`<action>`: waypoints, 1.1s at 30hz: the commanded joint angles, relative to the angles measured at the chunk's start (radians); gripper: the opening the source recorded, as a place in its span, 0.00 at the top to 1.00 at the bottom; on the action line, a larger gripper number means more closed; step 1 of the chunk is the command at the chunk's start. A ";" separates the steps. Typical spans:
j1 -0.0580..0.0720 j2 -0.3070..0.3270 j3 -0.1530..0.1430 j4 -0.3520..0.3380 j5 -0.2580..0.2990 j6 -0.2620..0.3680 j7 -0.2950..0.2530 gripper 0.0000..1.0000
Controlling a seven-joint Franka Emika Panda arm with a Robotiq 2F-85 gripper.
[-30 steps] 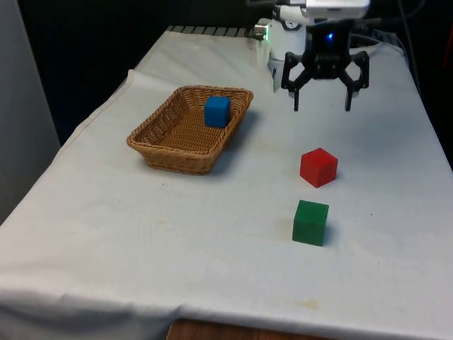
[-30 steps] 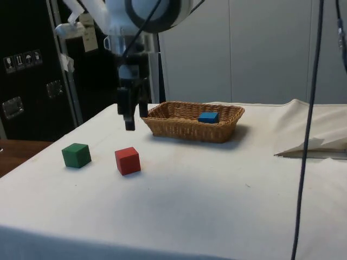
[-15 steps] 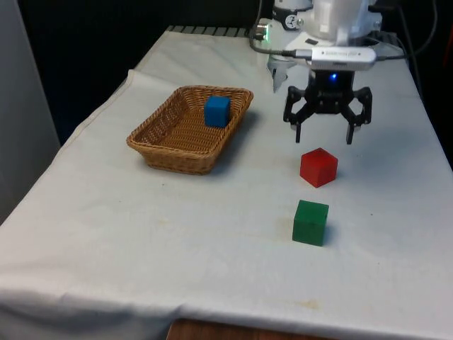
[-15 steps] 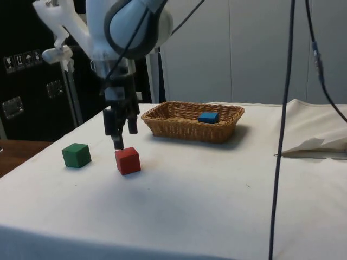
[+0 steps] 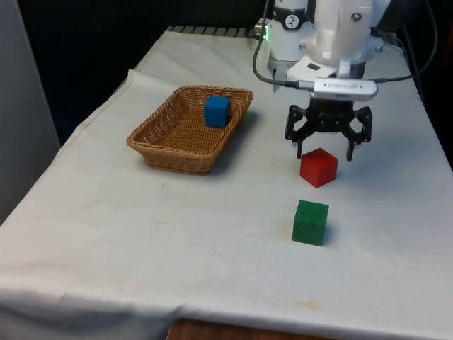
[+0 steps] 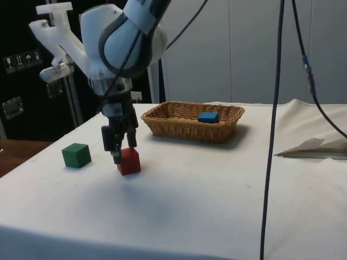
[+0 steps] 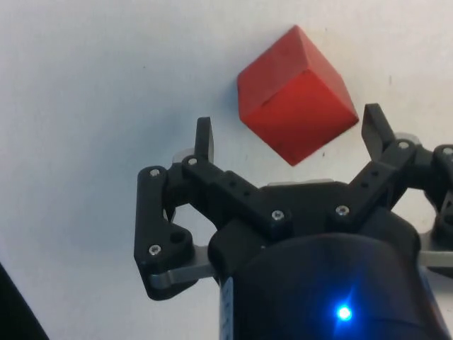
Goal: Pick up exactly two blocks and place them into the basket.
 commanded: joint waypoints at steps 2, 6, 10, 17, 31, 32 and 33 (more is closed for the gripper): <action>0.000 0.006 0.000 0.004 0.001 0.000 0.000 0.00; -0.004 0.030 0.008 0.022 0.010 0.000 -0.003 0.00; 0.000 0.035 0.003 0.024 0.001 0.001 0.001 0.00; -0.001 0.047 0.006 0.036 0.004 0.000 0.001 0.00; 0.011 0.051 -0.002 0.040 -0.009 -0.002 0.019 0.57; 0.011 0.051 -0.002 0.040 -0.009 -0.002 0.020 0.57; 0.011 0.051 -0.002 0.040 -0.009 -0.002 0.020 0.57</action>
